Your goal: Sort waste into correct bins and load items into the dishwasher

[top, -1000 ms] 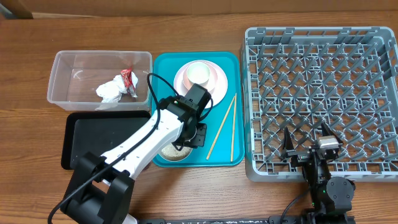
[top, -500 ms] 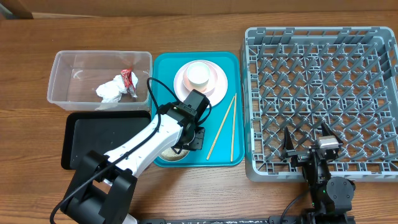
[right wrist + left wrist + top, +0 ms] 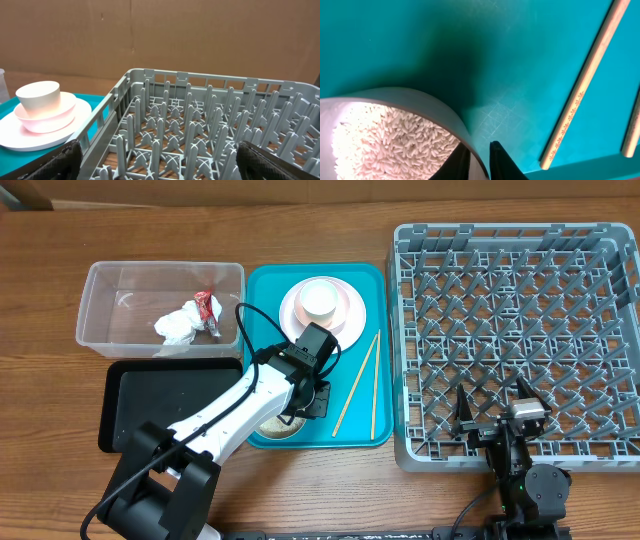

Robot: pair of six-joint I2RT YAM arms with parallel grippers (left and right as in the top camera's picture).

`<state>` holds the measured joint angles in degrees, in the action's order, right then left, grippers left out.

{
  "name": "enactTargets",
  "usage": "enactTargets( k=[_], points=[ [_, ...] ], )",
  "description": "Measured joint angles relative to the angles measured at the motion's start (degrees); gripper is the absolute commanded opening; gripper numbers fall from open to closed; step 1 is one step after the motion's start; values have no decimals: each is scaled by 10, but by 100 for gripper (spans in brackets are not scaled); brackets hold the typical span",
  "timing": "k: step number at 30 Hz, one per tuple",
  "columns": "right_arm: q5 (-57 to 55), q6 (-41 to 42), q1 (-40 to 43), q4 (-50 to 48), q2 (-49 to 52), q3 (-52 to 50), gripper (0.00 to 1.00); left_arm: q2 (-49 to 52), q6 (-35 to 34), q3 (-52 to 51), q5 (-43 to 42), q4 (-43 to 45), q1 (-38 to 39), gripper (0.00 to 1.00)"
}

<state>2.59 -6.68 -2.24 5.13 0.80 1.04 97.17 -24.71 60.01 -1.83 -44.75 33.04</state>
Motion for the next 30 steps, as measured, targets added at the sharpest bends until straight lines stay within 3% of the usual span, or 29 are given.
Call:
enactTargets(
  k=[17,23,30],
  points=[
    [0,0,0,0,0,0,100,0,-20,-27,0,7,0,13],
    [0,0,0,0,0,0,100,0,-23,-28,4,11,0,4],
    [0,0,0,0,0,0,100,-3,-24,-28,10,11,0,4]
  ],
)
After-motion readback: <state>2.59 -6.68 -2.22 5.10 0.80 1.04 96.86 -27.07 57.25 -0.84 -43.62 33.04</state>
